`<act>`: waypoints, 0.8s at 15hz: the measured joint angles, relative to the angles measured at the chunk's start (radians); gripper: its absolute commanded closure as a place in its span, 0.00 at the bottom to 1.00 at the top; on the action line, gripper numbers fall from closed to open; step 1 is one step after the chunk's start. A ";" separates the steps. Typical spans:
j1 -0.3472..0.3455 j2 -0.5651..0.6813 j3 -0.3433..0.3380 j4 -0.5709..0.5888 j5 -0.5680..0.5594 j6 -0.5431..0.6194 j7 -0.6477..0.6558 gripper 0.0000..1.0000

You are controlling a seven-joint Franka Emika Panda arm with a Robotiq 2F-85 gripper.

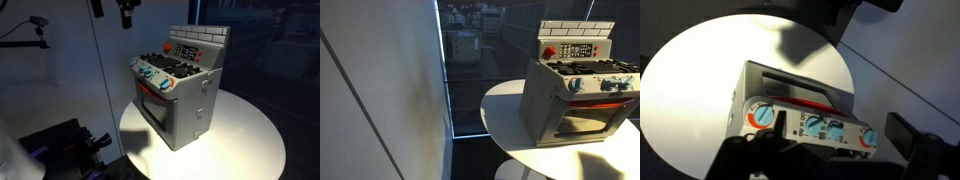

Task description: Press the top right button on the stove

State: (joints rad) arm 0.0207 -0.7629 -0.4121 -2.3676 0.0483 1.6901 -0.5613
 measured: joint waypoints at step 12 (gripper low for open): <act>-0.018 0.029 0.020 -0.017 0.000 0.046 0.008 0.00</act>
State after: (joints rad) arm 0.0031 -0.7342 -0.3916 -2.3845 0.0483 1.7364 -0.5531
